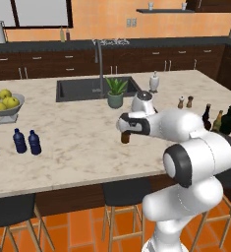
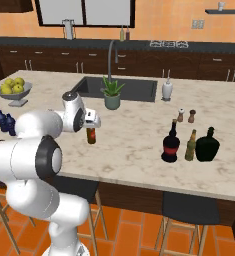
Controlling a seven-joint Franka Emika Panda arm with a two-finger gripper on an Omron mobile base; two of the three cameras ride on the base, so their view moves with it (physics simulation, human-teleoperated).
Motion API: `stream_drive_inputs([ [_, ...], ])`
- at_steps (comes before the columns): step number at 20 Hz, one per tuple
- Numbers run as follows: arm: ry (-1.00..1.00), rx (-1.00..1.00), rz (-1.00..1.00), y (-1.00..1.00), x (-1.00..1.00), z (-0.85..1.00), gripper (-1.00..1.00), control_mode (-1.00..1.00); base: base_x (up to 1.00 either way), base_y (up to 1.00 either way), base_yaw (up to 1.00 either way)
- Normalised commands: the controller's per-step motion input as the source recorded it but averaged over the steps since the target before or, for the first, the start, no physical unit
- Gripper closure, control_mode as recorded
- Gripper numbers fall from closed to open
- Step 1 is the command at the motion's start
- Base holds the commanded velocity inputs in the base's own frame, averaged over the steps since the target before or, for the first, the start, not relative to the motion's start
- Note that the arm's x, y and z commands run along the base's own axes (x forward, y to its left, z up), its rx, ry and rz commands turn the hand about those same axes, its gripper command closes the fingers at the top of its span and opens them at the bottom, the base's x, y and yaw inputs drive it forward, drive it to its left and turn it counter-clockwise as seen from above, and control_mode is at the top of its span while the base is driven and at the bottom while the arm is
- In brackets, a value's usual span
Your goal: Move the plastic bottles in the middle to the plastics group, and the glass bottles in the middle to the glass group.
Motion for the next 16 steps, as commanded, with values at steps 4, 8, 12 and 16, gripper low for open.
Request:
stream_drive_inputs([
  [4,-0.12,0.01,0.0,0.0,0.01,-0.29,-1.0,-1.0,0.0,0.0,0.0],
  [8,-0.1,0.01,0.0,0.0,0.22,-0.05,-1.0,-1.0,0.0,0.0,0.0],
  [12,0.0,0.0,0.0,0.0,0.44,0.0,-1.0,-1.0,0.0,0.0,0.0],
  [16,0.07,0.0,0.0,0.0,0.24,0.01,-1.0,-1.0,0.0,0.0,0.0],
])
